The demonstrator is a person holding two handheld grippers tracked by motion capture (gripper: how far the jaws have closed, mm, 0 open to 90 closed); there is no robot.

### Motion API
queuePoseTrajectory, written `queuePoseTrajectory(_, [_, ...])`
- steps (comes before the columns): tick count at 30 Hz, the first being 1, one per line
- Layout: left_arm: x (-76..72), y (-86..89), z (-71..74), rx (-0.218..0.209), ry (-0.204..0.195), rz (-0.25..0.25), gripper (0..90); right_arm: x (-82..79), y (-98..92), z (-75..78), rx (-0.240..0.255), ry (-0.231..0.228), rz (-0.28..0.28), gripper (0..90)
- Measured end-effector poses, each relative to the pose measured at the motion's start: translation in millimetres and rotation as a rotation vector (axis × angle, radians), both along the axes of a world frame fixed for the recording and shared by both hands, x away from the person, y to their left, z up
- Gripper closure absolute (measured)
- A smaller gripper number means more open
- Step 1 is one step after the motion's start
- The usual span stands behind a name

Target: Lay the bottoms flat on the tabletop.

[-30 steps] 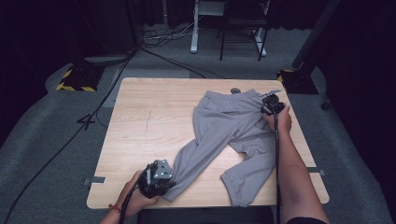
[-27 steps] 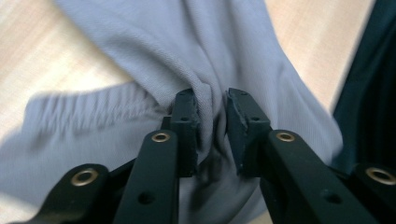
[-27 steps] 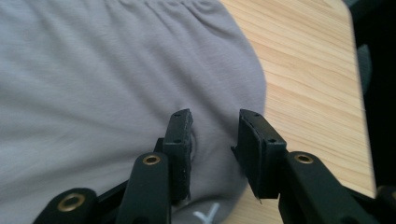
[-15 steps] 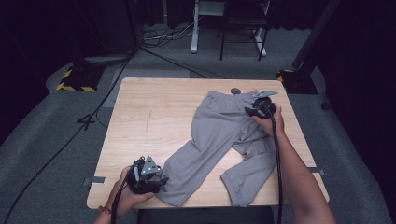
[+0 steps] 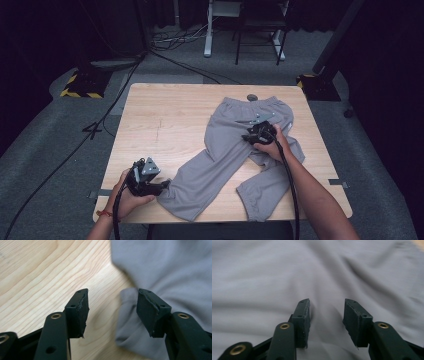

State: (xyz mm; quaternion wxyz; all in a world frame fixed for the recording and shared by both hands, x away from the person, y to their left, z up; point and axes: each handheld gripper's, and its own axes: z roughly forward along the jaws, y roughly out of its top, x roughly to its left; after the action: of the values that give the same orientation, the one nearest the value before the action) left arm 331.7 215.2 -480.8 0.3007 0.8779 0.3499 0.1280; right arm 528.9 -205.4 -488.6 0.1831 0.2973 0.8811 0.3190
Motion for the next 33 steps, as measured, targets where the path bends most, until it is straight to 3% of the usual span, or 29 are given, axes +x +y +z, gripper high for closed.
queuePoseTrajectory(3, [-0.8,-1.3,-3.4,0.013,0.020,-0.030,45.1,12.8,-18.2,1.1,-0.046,-0.030,-0.106,59.6])
queuePoseTrajectory(7, [-1.8,-7.8,-6.4,-0.007,0.041,-0.077,47.1,30.7,-47.3,2.4,-0.067,-0.028,-0.252,59.7])
queuePoseTrajectory(10, [-3.9,-13.2,-5.2,-0.001,0.054,-0.113,47.4,38.0,-66.0,3.9,-0.122,-0.047,-0.338,58.9])
queuePoseTrajectory(15, [-11.0,-21.1,-3.6,-0.007,0.091,-0.183,48.5,44.9,-96.4,4.2,-0.102,-0.028,-0.434,57.5])
queuePoseTrajectory(18, [-19.6,-32.1,-2.5,-0.017,0.115,-0.273,52.7,46.7,-108.5,4.2,-0.080,-0.014,-0.486,56.5])
queuePoseTrajectory(21, [-26.5,-44.7,-0.7,-0.003,0.119,-0.341,46.5,46.7,-112.3,4.3,-0.073,-0.011,-0.509,54.5])
queuePoseTrajectory(24, [-34.5,-57.1,-1.2,-0.005,0.116,-0.407,40.3,41.2,-108.1,6.0,-0.061,-0.029,-0.482,54.0])
queuePoseTrajectory(27, [-41.0,-69.8,-2.1,0.015,0.101,-0.431,30.4,26.1,-97.5,16.1,0.017,-0.058,-0.390,53.4])
queuePoseTrajectory(29, [-42.7,-76.7,-2.8,0.034,0.092,-0.429,33.6,6.7,-83.9,27.0,0.085,-0.075,-0.271,52.9])
queuePoseTrajectory(30, [-42.4,-79.7,-3.1,0.032,0.088,-0.439,34.3,-1.3,-77.9,30.1,0.089,-0.084,-0.224,51.3])
queuePoseTrajectory(33, [-40.3,-86.2,-3.2,0.030,0.068,-0.432,46.9,-40.9,-51.7,39.6,0.148,-0.056,0.002,47.6])
